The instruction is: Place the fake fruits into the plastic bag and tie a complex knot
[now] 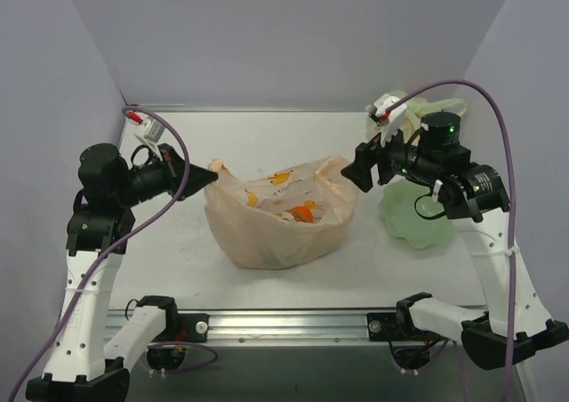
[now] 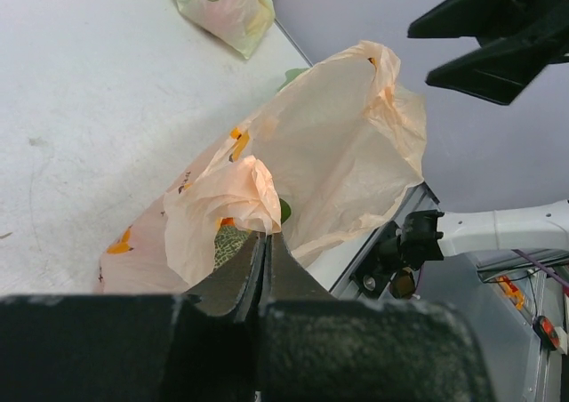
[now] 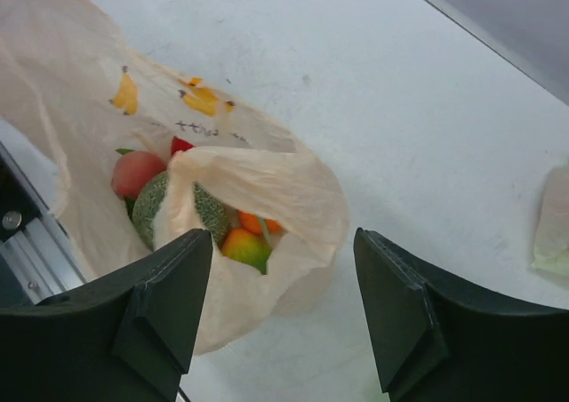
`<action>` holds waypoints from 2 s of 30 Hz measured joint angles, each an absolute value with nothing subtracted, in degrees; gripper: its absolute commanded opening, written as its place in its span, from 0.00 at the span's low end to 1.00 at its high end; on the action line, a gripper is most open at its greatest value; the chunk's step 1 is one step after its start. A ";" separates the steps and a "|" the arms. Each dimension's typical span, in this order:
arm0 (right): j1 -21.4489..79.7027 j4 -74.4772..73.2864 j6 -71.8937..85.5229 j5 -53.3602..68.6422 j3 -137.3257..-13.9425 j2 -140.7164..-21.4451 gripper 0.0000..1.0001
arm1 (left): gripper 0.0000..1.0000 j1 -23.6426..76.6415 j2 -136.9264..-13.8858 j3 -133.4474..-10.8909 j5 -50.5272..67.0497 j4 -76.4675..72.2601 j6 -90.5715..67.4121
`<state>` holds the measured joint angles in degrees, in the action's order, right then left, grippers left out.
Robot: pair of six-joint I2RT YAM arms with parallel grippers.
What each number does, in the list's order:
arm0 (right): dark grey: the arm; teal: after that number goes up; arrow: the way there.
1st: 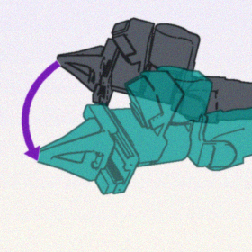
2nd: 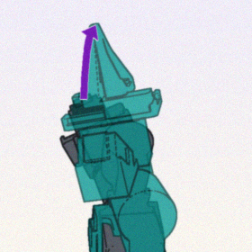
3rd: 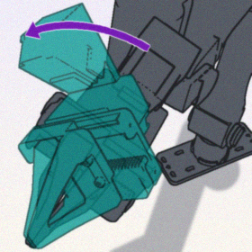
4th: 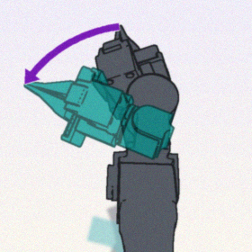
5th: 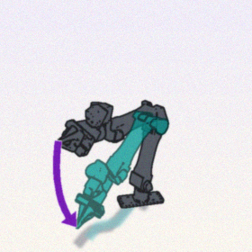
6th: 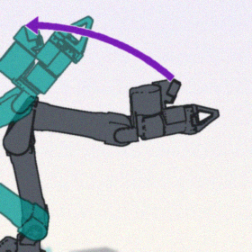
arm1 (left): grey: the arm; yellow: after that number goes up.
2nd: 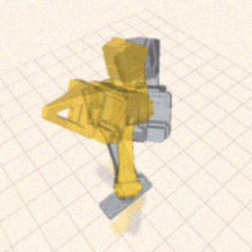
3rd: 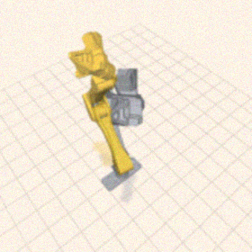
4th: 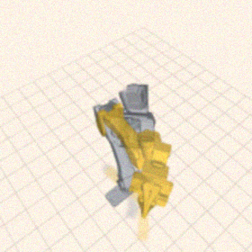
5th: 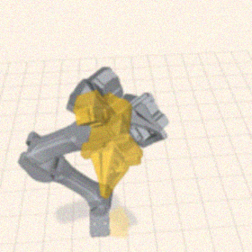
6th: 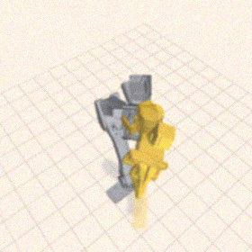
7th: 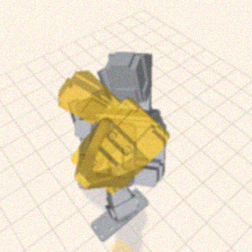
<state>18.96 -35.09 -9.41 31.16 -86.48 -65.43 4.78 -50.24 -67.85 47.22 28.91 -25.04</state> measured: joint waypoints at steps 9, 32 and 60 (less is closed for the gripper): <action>27.20 -42.52 -15.14 32.42 -88.55 -61.10 0.65 | 0.00 4.84 -52.23 -69.67 46.50 28.93 -24.71; 26.55 -37.63 -11.07 29.52 -92.60 -73.71 0.00 | 0.00 5.41 -58.08 -79.59 43.83 29.45 -22.59; 5.61 -16.84 4.27 47.24 -62.78 -59.31 0.73 | 0.00 -5.96 -51.46 -58.28 58.17 24.18 -3.81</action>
<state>5.61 -16.84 4.27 47.24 -62.78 -59.31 -5.96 -51.46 -58.28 58.17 24.18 -3.81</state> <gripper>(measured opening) 0.724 0.007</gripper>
